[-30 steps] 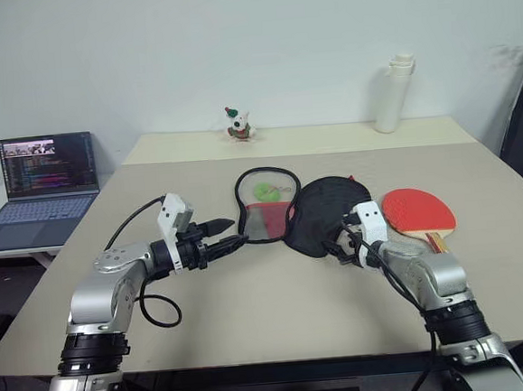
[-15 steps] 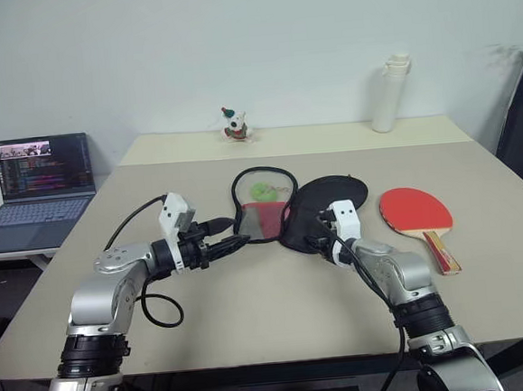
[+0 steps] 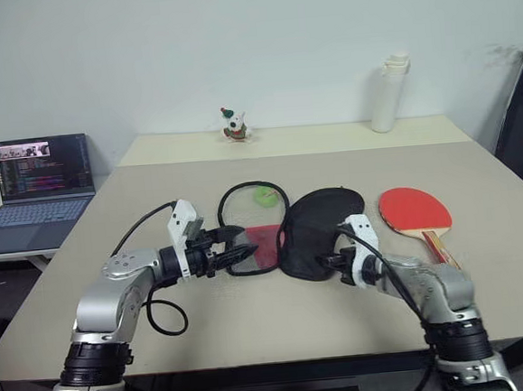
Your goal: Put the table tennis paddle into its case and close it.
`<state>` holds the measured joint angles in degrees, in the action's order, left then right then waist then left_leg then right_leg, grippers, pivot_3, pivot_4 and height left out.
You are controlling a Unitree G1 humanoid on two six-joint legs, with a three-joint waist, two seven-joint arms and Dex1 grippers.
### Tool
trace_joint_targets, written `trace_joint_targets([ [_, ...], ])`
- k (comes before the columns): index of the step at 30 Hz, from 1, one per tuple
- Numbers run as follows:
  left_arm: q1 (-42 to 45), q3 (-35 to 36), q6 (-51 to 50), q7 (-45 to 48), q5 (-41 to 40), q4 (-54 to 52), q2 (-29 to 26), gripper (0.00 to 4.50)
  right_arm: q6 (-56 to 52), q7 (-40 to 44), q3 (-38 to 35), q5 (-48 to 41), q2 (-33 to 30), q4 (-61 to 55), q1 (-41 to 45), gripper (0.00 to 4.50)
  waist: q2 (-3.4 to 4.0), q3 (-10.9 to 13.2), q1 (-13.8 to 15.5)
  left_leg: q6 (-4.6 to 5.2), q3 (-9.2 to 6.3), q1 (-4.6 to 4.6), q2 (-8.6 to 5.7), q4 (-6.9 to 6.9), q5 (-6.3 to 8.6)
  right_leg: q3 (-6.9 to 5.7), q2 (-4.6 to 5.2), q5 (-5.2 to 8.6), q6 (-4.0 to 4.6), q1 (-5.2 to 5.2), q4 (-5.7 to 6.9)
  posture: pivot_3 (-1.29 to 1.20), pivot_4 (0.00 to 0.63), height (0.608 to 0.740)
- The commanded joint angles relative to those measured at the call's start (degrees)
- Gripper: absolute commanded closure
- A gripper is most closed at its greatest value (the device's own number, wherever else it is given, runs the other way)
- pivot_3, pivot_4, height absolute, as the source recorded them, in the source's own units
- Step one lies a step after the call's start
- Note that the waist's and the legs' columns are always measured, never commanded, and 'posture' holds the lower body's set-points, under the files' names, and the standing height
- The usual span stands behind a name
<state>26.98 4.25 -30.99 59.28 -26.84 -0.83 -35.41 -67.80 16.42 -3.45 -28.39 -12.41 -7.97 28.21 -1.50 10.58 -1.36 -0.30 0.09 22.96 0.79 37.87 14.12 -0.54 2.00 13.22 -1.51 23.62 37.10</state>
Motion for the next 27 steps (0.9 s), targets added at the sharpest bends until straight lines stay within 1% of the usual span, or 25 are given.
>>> trace_joint_targets([
  [1, 0.42, -0.27, 0.25, -0.21, -0.95, -2.44, 0.26, 1.36, -0.50, 2.77, -1.09, -0.78, -4.07, -0.83, 0.64, 4.48, 0.00, 0.00, -0.04, 0.00, 0.01, 0.00, 0.00, 0.00, 0.00, 0.00, 0.00, 0.01, -0.01, 0.00, 0.00, 0.00, 0.150, 0.740],
  [6, 0.68, -1.00, 0.50, 0.02, -0.69, -2.33, 0.46, 1.36, 1.31, 6.27, -0.51, 0.21, -8.95, 3.92, 3.21, 4.48, 0.00, 0.00, -0.09, 0.00, 0.02, 0.00, 0.00, -0.01, 0.00, 0.02, -0.03, 0.03, -0.05, 0.00, -0.01, 0.00, 0.150, 0.740],
  [10, 1.06, -1.49, 0.73, -0.04, -0.58, -2.06, 0.64, 1.36, 4.65, 10.26, 2.05, 2.31, -12.62, 10.73, 7.30, 4.48, 0.00, 0.00, -0.13, 0.00, 0.03, 0.01, 0.00, 0.00, 0.00, 0.02, -0.04, 0.03, -0.05, 0.00, -0.02, 0.00, 0.150, 0.740],
  [16, 1.02, -1.69, 0.91, 0.06, -0.43, -2.22, 0.59, 1.36, 8.64, 14.94, 5.31, 5.01, -14.34, 18.98, 12.97, 4.48, 0.00, 0.00, -0.16, 0.00, 0.02, 0.01, 0.01, -0.02, 0.00, 0.02, -0.06, 0.03, -0.05, 0.01, -0.04, 0.00, 0.150, 0.740],
  [24, 0.61, -1.78, 1.19, -0.12, -0.25, -2.56, 0.69, 1.36, 11.09, 17.83, 6.33, 7.87, -15.26, 24.09, 15.72, 4.48, 0.00, 0.01, -0.14, 0.00, 0.02, 0.03, 0.01, -0.02, 0.00, 0.02, -0.05, 0.01, -0.02, 0.01, -0.04, 0.00, 0.150, 0.740],
  [27, 0.52, -1.88, 1.30, -0.10, -0.20, -2.58, 0.76, 1.36, 11.89, 18.63, 6.16, 8.64, -16.16, 24.75, 15.66, 3.81, 0.00, 0.01, -0.13, 0.00, 0.03, 0.03, 0.00, -0.02, 0.00, 0.03, -0.04, 0.00, 0.00, 0.02, -0.04, 0.00, 0.150, 0.740],
])
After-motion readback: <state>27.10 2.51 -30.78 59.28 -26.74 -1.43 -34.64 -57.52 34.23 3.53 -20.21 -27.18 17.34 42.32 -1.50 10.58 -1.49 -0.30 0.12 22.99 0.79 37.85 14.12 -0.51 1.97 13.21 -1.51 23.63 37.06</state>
